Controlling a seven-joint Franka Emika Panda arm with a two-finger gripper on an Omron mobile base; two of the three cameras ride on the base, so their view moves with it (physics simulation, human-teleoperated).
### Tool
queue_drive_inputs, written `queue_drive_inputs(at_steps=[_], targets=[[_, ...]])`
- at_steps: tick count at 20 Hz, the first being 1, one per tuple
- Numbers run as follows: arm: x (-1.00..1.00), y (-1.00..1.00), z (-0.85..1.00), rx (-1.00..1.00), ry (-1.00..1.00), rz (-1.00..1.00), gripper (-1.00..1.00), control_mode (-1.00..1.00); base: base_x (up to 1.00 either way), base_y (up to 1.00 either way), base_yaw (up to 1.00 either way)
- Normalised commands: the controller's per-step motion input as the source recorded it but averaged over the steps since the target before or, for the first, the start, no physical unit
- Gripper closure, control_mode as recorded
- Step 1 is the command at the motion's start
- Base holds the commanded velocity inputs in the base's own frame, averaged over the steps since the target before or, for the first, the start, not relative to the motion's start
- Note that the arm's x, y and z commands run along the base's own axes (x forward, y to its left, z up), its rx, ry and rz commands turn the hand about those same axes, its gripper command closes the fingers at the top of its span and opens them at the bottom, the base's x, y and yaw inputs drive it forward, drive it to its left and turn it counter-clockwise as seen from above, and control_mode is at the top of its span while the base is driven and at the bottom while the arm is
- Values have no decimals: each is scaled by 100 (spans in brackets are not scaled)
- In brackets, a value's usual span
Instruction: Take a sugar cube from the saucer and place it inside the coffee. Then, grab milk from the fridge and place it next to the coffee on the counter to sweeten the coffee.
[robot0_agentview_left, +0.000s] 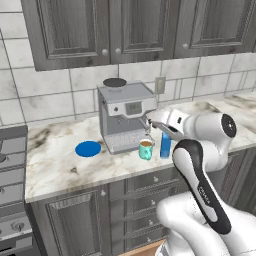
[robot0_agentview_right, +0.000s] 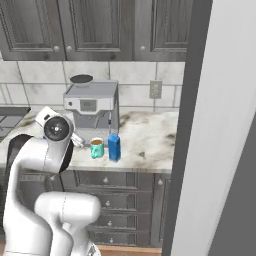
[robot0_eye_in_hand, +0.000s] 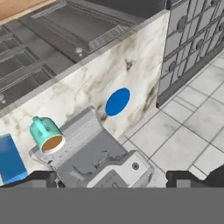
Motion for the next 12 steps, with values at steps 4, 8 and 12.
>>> queue_drive_inputs(at_steps=[4, 8, 12], targets=[[-100, 84, 2, -16, -3, 40, -100, -100, 0, 0, 0], [-100, 100, 30, -17, -5, 35, -100, -100, 0, 0, 0], [-100, 81, 17, -1, -71, 14, -100, -100, 0, 0, 0]])
